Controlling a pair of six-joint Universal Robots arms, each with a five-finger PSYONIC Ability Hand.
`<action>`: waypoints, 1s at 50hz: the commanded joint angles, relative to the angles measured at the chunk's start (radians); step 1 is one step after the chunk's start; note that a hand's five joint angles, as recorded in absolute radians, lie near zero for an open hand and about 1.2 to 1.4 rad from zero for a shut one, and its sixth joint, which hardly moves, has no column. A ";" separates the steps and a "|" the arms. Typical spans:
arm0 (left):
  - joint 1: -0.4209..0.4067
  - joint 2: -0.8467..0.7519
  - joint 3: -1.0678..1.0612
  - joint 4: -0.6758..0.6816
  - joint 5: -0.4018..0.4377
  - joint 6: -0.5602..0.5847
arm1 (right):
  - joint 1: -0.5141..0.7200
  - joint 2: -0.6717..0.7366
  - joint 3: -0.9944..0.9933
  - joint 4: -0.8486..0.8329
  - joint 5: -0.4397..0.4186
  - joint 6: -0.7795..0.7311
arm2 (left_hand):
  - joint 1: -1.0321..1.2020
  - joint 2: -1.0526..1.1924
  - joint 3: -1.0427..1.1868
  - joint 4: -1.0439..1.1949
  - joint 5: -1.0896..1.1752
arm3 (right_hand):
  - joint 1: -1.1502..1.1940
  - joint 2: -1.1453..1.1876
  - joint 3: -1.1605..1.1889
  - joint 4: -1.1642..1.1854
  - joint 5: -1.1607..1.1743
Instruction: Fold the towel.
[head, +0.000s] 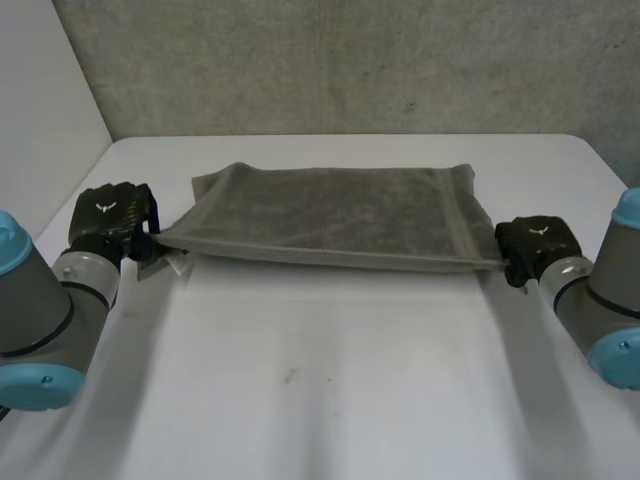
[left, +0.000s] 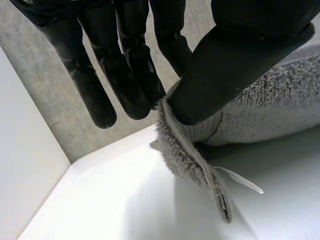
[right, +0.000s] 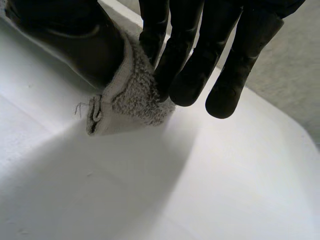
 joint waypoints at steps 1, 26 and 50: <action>0.002 0.051 -0.032 -0.084 0.002 0.007 | -0.005 -0.136 0.063 0.069 0.020 -0.193 | 0.216 0.178 0.179 0.178 0.184 | 0.055 0.059 0.056 0.052 0.054; 0.055 0.641 -0.227 -0.529 0.146 0.010 | -0.184 -0.668 0.256 0.417 -0.163 -0.578 | 0.216 0.178 0.179 0.178 0.184 | 0.055 0.059 0.056 0.052 0.054; -0.031 -0.253 0.410 -0.348 0.028 0.141 | -0.066 0.145 -0.276 0.132 -0.059 -0.569 | 0.216 0.178 0.179 0.178 0.184 | 0.055 0.059 0.056 0.052 0.054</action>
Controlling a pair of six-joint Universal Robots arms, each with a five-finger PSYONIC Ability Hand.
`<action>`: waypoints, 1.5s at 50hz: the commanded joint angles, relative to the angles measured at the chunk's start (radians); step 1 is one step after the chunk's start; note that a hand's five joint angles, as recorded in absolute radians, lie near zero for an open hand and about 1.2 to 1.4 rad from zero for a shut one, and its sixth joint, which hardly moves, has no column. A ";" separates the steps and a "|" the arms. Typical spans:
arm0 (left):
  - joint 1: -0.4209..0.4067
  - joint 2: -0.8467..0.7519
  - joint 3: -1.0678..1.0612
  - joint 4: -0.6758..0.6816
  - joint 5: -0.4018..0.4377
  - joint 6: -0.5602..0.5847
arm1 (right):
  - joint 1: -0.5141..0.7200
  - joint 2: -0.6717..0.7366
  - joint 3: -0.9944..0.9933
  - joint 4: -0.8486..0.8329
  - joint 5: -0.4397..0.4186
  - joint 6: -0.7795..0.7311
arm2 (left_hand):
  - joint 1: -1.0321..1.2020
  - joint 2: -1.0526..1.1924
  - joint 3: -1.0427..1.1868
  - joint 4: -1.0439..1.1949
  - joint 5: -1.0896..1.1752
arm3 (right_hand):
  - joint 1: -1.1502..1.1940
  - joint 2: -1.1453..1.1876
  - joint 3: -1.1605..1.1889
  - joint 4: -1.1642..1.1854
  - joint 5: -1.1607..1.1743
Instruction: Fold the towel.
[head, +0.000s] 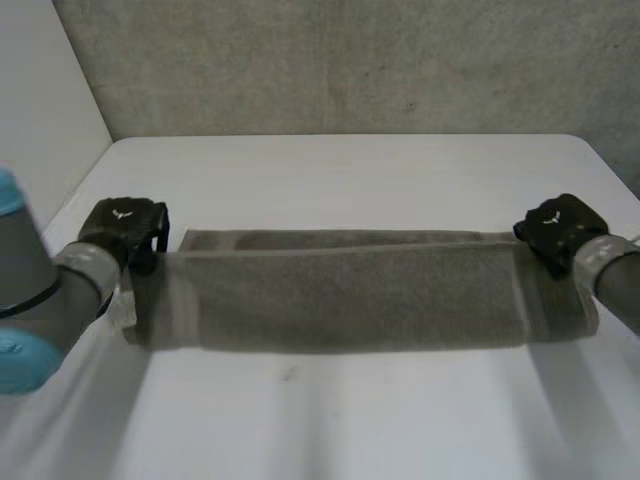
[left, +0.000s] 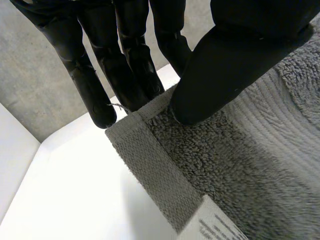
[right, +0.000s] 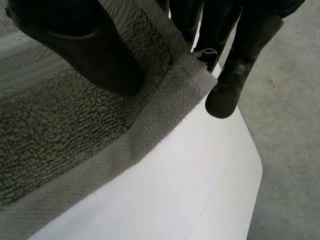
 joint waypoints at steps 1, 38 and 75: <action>-0.038 -0.265 0.288 0.008 -0.043 -0.017 | 0.033 0.231 -0.241 -0.048 0.079 0.002 | 0.216 0.178 0.179 0.178 0.184 | 0.055 0.059 0.056 0.052 0.048; -0.085 -0.305 0.440 0.066 -0.075 -0.064 | 0.071 0.179 -0.527 -0.064 0.198 0.347 | -1.006 -1.044 -1.043 -1.044 -1.037 | -1.167 -1.162 -1.166 -1.170 -1.174; -0.076 0.190 -0.323 0.348 -0.065 -0.265 | -0.157 0.002 0.306 -0.377 -0.094 0.338 | -1.006 -1.044 -1.043 -1.044 -1.037 | -0.631 -0.627 -0.630 -0.634 -0.638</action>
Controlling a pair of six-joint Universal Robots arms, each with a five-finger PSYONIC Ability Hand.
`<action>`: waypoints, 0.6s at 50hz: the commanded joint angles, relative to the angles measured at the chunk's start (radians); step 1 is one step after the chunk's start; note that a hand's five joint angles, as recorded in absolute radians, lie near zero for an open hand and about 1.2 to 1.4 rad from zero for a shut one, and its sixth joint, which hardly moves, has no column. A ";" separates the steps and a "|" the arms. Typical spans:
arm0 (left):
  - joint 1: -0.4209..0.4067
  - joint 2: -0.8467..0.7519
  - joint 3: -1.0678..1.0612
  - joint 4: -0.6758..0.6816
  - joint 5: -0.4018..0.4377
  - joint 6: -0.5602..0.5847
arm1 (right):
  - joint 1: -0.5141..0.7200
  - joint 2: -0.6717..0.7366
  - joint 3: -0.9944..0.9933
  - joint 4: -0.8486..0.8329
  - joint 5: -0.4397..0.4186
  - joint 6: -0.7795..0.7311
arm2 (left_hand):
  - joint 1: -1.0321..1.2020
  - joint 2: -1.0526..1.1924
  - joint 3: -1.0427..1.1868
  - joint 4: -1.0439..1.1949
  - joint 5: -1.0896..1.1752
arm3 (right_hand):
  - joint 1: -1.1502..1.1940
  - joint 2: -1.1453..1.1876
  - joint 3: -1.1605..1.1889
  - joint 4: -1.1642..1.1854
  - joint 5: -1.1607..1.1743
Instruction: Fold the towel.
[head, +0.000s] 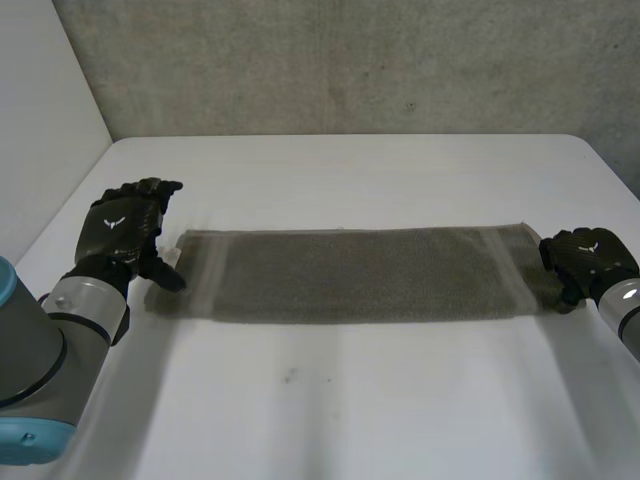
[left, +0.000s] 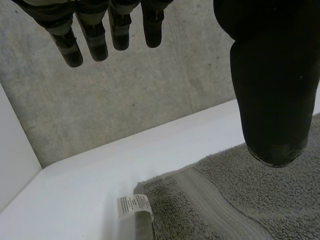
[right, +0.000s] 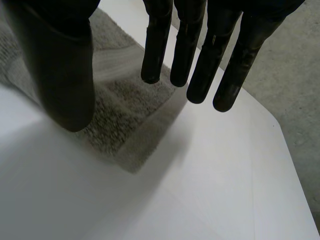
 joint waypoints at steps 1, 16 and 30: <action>-0.006 -0.001 -0.008 0.008 -0.001 0.000 | -0.016 0.051 0.004 -0.069 -0.009 -0.047 | 0.002 0.009 0.007 0.007 -0.029 | 0.044 0.057 0.043 0.047 0.040; -0.007 -0.002 -0.025 0.008 0.000 0.000 | -0.037 0.068 -0.013 -0.077 -0.014 -0.067 | 0.002 0.009 0.007 0.007 -0.029 | 0.727 0.740 0.726 0.730 0.723; -0.009 0.001 -0.032 0.010 0.000 0.003 | -0.336 0.053 -0.130 -0.028 -0.001 -0.333 | 0.002 0.009 0.007 0.007 -0.029 | 0.727 0.740 0.726 0.730 0.723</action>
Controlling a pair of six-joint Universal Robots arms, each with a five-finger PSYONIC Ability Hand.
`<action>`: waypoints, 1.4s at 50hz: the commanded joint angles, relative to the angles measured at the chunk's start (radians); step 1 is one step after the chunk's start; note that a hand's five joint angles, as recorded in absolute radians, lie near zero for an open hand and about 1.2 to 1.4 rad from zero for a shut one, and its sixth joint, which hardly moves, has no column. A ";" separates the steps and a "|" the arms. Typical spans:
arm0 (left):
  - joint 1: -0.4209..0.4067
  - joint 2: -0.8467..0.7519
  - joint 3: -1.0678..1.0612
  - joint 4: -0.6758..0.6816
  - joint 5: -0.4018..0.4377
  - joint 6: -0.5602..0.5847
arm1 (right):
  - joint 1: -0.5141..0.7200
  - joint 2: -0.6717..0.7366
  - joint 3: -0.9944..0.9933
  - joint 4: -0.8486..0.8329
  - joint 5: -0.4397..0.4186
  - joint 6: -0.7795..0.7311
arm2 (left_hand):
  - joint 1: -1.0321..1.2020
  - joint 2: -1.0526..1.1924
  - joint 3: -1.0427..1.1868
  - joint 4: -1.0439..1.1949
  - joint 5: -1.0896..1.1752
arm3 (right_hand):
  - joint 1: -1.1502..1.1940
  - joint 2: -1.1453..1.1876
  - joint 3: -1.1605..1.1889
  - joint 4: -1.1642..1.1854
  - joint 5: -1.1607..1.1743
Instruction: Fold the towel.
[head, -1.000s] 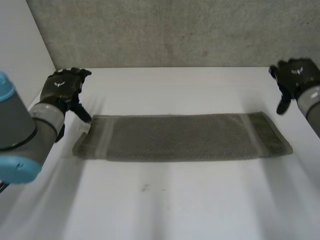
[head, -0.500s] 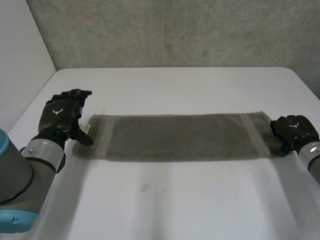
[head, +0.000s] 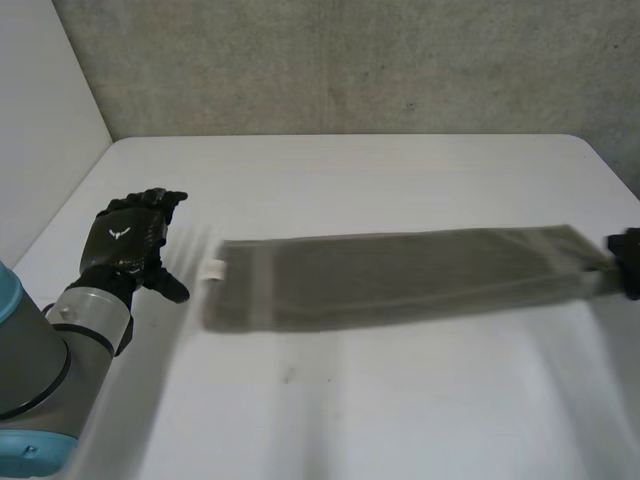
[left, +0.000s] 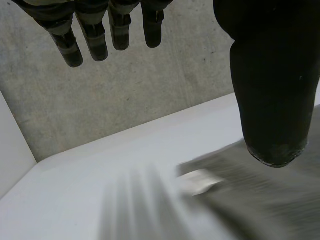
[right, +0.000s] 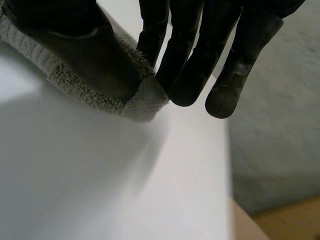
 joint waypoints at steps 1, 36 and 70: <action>0.000 0.001 -0.001 0.001 0.000 0.001 | -0.127 -0.008 -0.080 0.046 0.002 -0.187 | 0.002 0.009 0.007 0.007 -0.029 | 0.068 0.086 0.060 0.054 0.068; -0.001 0.003 -0.004 0.001 -0.002 0.001 | 1.054 0.173 -0.258 0.004 0.133 -0.022 | 0.002 0.009 0.007 0.007 -0.029 | -0.031 -0.012 -0.039 -0.045 -0.031; -0.014 0.000 -0.016 0.004 -0.002 0.001 | 0.372 -0.144 0.215 0.112 -0.010 0.258 | 0.002 0.009 0.007 0.007 -0.029 | 0.066 0.084 0.057 0.051 0.065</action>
